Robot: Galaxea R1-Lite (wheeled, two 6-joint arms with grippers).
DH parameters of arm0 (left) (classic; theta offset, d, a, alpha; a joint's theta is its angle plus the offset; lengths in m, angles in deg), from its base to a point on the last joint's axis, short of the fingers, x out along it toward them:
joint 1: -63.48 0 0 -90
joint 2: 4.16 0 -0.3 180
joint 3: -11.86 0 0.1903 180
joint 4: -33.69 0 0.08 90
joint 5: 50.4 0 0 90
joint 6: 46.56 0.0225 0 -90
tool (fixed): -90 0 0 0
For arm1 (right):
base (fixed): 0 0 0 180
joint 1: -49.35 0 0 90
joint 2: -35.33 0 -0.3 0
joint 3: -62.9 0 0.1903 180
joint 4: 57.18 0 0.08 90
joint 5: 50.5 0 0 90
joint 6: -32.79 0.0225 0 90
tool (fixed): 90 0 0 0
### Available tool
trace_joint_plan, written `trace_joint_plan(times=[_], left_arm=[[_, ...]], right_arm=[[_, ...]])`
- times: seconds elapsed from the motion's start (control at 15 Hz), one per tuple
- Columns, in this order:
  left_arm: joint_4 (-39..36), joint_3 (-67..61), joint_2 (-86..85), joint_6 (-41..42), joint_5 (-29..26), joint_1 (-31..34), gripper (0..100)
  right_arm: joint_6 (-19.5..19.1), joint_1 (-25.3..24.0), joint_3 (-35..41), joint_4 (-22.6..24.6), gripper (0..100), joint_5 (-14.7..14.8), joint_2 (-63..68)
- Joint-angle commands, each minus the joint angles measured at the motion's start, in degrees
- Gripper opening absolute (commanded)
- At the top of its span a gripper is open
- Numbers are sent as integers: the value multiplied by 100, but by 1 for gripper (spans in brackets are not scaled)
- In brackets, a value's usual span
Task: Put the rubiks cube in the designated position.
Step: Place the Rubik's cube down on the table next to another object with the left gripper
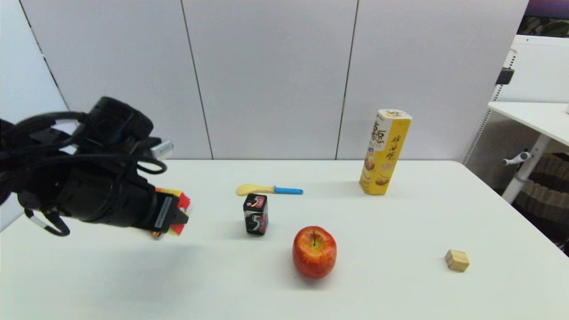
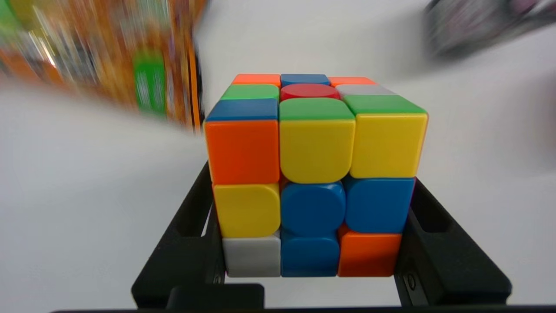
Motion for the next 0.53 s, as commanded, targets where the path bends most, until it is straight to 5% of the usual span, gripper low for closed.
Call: trace_joint_plan(times=[0.07,0.53], left_arm=[[-4,2280,1133,1080,-52,-67,0],[-1138,4293,3488,1124,-764,-138,0]], right_arm=[[2,-2,1,2,100,0,7],[2,-2,1,2,100,0,7]])
